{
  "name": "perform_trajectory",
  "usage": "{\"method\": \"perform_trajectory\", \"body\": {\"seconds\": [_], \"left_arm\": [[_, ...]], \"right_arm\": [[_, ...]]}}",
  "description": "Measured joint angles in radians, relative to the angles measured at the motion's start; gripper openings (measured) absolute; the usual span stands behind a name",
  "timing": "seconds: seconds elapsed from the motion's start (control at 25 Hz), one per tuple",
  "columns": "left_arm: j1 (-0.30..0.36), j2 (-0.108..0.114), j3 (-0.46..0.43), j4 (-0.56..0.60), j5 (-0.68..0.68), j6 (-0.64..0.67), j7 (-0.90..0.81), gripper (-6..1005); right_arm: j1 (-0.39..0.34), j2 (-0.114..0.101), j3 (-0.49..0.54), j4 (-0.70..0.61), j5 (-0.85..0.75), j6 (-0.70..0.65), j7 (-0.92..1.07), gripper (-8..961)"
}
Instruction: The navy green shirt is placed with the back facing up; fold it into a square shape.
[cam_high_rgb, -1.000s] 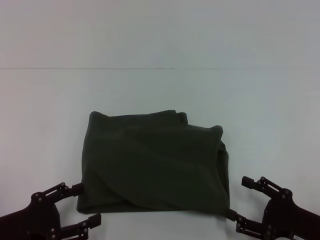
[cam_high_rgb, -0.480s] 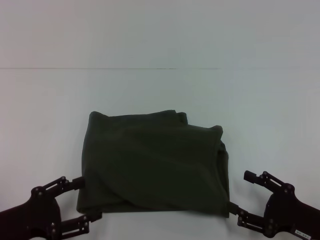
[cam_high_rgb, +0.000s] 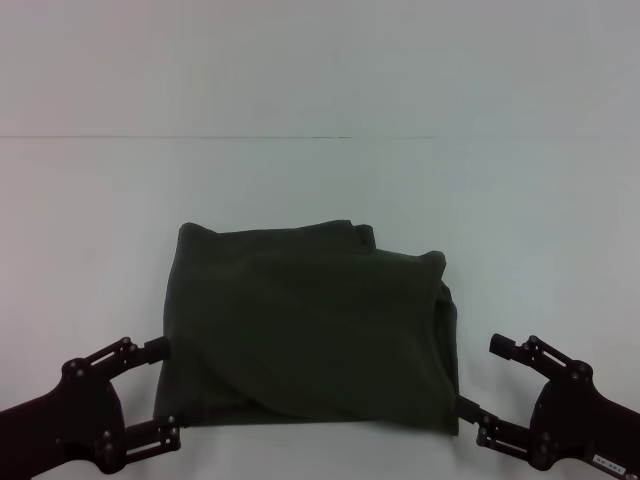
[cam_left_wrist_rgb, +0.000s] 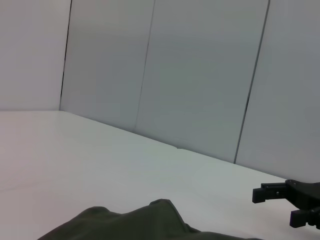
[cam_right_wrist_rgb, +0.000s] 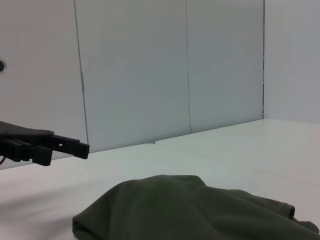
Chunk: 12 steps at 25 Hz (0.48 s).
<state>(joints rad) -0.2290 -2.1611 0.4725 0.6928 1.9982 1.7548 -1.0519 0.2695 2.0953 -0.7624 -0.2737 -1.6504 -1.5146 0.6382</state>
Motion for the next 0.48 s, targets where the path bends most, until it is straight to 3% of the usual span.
{"method": "perform_trajectory", "body": {"seconds": [0.48], "left_arm": [[-0.004, 0.0, 0.0, -0.001, -0.001, 0.0, 0.001, 855]], "right_arm": [[-0.005, 0.0, 0.003, 0.002, 0.0, -0.007, 0.0, 895]]}}
